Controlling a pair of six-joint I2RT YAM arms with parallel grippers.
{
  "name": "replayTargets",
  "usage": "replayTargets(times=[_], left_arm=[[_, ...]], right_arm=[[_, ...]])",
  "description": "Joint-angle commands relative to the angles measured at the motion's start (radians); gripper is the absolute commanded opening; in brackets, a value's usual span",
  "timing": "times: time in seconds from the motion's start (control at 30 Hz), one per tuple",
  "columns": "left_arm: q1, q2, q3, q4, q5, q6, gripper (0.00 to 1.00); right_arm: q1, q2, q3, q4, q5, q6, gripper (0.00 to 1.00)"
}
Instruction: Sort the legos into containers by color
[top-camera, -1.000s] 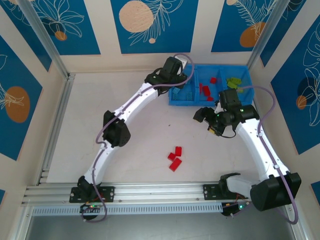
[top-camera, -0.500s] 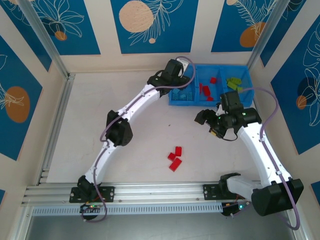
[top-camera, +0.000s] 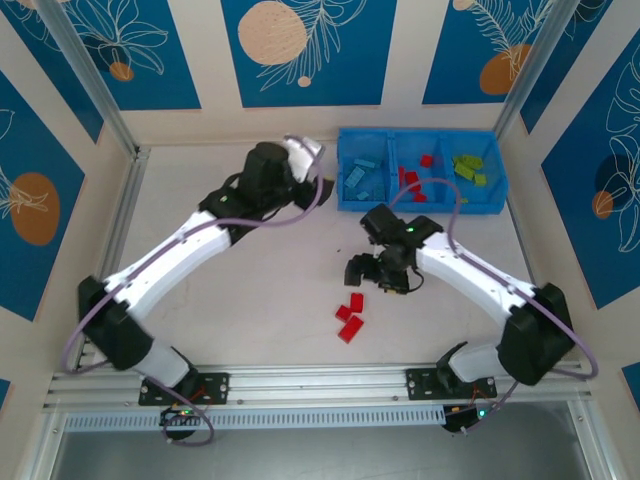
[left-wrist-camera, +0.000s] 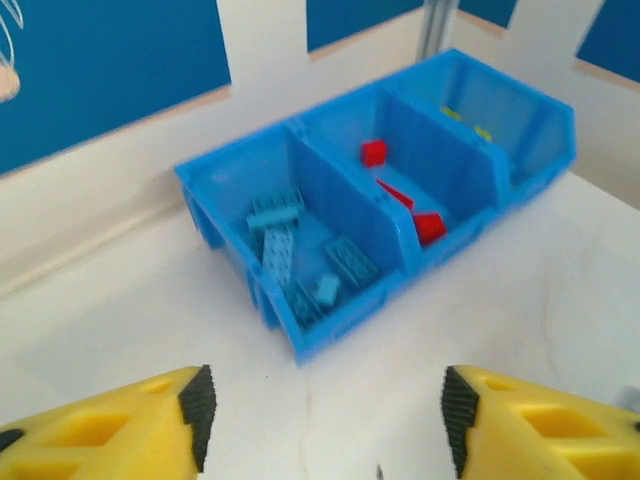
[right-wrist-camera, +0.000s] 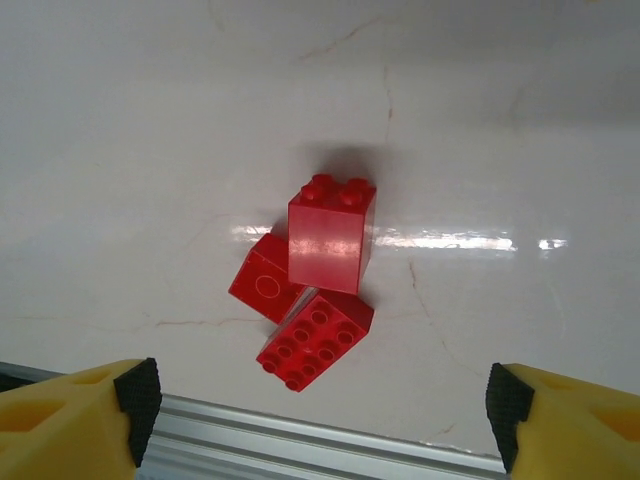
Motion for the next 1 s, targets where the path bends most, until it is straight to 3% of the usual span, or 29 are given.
replayTargets(times=[0.0, 0.2, 0.33, 0.5, 0.6, 0.77, 0.97], left_arm=[[0.000, -0.111, -0.147, -0.033, 0.118, 0.157, 0.71], [-0.001, -0.284, -0.364, 0.006, 0.148, 0.194, 0.83], [-0.001, -0.296, -0.376, 0.002, 0.142, 0.158, 0.86], [-0.001, -0.285, -0.378, 0.010, 0.153, 0.129, 0.87], [0.000, -0.282, -0.378, 0.003, 0.151, 0.137, 0.87], [-0.002, -0.282, -0.383, -0.010, 0.198, 0.184, 0.87], [-0.004, -0.256, -0.387, 0.030, 0.221, 0.184, 0.87]], right_arm=[[0.022, 0.100, 0.000, 0.034, 0.004, -0.034, 0.86], [0.039, 0.252, 0.006, 0.130, -0.058, -0.092, 0.75], [0.049, 0.319, 0.015, 0.120, -0.012, -0.088, 0.67], [0.051, 0.359, -0.008, 0.136, -0.008, -0.067, 0.47], [0.050, 0.327, -0.016, 0.126, 0.025, -0.053, 0.33], [-0.004, 0.178, 0.008, 0.108, 0.076, -0.037, 0.23], [-0.221, 0.039, 0.140, 0.159, 0.179, -0.106, 0.21]])
